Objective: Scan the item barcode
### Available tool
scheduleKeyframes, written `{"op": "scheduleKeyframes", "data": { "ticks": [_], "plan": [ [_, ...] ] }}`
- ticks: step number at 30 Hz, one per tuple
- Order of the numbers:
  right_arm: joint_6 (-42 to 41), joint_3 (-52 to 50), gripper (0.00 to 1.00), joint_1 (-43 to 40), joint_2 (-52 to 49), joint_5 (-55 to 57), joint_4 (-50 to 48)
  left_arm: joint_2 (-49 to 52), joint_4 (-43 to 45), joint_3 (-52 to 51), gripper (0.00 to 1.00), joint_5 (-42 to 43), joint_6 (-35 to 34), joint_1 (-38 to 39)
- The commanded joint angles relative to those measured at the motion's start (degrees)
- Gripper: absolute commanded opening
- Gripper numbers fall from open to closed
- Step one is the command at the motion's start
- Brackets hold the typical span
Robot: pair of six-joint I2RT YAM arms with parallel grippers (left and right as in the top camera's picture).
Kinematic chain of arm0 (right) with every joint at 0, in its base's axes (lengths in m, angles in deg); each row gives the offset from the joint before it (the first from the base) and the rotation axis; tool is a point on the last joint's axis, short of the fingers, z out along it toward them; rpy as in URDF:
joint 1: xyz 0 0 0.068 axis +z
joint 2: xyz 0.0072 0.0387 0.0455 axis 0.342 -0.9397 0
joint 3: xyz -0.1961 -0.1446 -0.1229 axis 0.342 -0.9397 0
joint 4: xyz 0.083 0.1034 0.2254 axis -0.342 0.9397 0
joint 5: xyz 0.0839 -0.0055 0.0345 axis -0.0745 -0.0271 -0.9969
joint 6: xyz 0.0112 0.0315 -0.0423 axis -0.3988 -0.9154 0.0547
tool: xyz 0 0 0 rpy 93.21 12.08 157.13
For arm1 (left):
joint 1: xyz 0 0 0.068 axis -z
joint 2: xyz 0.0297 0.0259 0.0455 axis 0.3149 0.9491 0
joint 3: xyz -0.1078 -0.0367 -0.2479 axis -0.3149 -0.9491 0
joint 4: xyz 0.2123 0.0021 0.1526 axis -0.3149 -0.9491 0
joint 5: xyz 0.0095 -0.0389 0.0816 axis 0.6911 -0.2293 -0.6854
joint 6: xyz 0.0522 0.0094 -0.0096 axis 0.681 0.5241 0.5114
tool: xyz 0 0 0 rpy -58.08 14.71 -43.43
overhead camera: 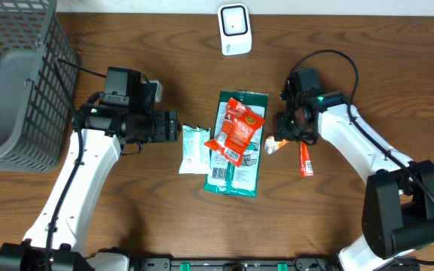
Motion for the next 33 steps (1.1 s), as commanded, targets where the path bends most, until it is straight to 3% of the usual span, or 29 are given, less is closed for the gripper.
{"op": "scheduleKeyframes", "data": {
  "ticks": [1,4,6,15,22,33],
  "plan": [
    [-2.16,-0.44,0.58,0.55,0.02,0.46,0.22,-0.5,-0.2,0.61,0.82,-0.57,-0.33,-0.04],
    [-10.71,-0.44,0.7,0.55,0.02,0.28,3.56,-0.5,-0.2,0.61,0.82,-0.57,-0.33,-0.04],
    [-13.55,-0.44,0.97,0.55,0.02,-2.32,3.98,-0.5,-0.2,0.61,0.82,-0.57,-0.33,-0.04],
    [-28.11,-0.46,0.99,0.55,0.02,-5.73,3.23,-0.5,-0.2,0.61,0.82,-0.57,-0.33,-0.04],
    [-34.23,-0.46,0.64,0.57,0.02,-3.17,3.19,-0.5,-0.2,0.61,0.82,-0.57,-0.33,-0.04],
    [-42.99,-0.83,0.55,0.59,0.02,1.84,2.58,-0.5,-0.2,0.61,0.82,-0.57,-0.33,-0.04]
  ]
}}
